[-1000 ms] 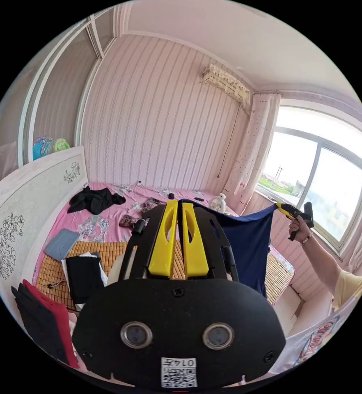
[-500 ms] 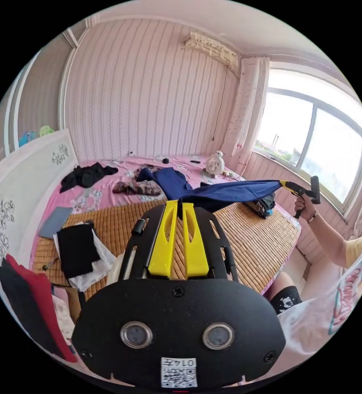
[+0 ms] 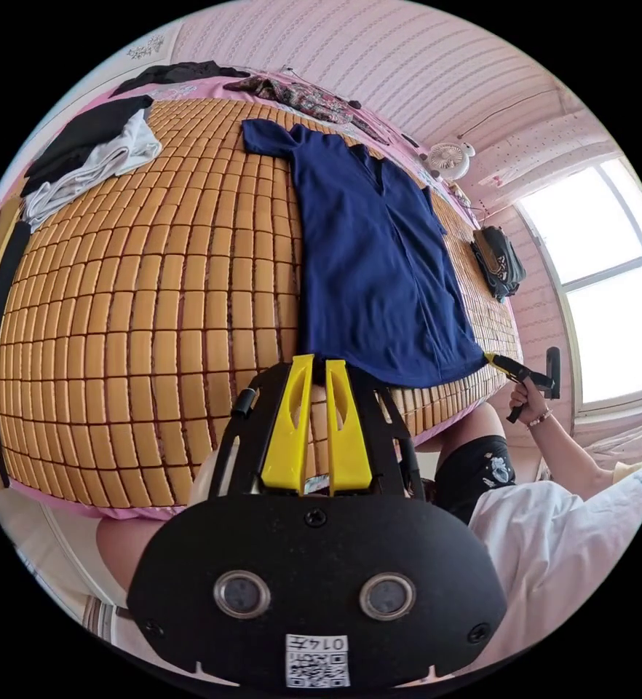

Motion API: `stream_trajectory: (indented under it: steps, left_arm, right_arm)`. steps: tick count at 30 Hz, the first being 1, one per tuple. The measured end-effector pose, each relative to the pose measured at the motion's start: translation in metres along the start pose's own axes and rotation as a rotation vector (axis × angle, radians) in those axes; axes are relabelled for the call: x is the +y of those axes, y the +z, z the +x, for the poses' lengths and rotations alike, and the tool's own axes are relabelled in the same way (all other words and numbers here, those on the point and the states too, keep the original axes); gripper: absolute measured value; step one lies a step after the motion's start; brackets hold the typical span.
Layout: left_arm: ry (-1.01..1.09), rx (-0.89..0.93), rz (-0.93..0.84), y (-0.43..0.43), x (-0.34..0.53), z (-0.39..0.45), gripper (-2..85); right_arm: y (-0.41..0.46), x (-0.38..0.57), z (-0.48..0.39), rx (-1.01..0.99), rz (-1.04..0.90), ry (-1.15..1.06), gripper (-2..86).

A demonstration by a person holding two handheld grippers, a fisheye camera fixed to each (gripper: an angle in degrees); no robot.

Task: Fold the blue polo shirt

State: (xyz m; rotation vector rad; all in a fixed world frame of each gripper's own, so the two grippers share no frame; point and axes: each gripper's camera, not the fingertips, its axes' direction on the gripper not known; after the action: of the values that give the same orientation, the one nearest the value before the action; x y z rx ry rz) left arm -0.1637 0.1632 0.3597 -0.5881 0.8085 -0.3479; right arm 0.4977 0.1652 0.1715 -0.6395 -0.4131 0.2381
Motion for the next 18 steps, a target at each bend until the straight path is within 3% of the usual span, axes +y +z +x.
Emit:
stream_trajectory:
  steps: [9, 14, 18]
  left_arm:
    - [-0.001, -0.014, -0.081, -0.004, 0.006, -0.027, 3.9]
    - [-0.029, -0.076, -0.088, 0.004, -0.011, -0.029, 5.0]
    - [-0.067, -0.076, -0.096, 0.022, -0.035, -0.029, 6.2]
  right_arm:
    - [-0.007, 0.001, 0.002, 0.062, 0.093, 0.093, 1.1]
    - [0.019, -0.019, -0.031, 0.181, 0.034, -0.017, 7.9]
    - [0.045, -0.032, -0.042, 0.267, -0.068, -0.042, 5.9]
